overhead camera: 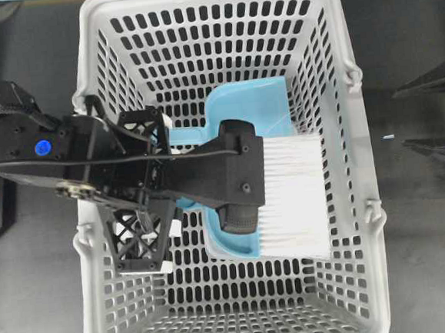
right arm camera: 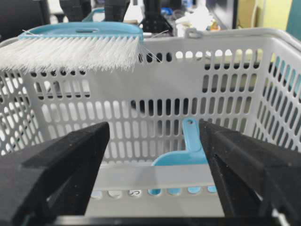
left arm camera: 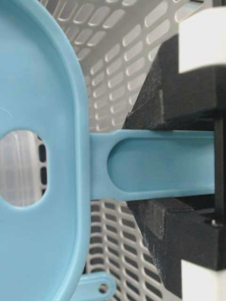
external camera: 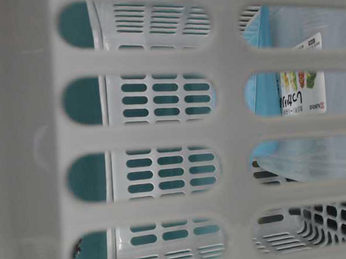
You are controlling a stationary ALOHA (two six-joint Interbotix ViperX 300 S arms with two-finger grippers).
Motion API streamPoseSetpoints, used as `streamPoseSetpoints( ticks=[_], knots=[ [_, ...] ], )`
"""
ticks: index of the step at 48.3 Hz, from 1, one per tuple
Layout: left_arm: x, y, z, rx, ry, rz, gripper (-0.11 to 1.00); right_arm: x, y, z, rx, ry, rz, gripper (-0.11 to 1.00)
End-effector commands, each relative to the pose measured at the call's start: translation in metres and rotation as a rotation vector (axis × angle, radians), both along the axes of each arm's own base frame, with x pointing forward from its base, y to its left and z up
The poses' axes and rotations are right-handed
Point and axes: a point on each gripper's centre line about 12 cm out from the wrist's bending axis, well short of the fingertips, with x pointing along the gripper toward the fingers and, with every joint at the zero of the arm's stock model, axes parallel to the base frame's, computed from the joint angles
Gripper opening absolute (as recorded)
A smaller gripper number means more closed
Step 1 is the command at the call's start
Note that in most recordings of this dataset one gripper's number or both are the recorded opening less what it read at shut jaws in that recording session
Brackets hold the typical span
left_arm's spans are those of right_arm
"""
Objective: Pick up the hand brush from the shopping basket with the left arm.
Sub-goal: 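Close the left gripper on the handle and lift the brush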
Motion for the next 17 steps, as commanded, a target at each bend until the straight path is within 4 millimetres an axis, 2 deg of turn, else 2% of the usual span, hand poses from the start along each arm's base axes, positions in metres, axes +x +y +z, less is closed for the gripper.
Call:
streamPoseSetpoints(
  ticks=[1, 17],
  knots=[
    [-0.0013, 0.0014, 0.0129, -0.004, -0.040, 0.007, 0.23, 0.0013, -0.0003, 0.0026, 0.003, -0.006, -0.002, 0.74],
    [-0.0014, 0.0012, 0.0124, -0.004, -0.038, 0.002, 0.23, 0.0013, -0.0003, 0.0026, 0.003, -0.006, -0.002, 0.74]
  ],
)
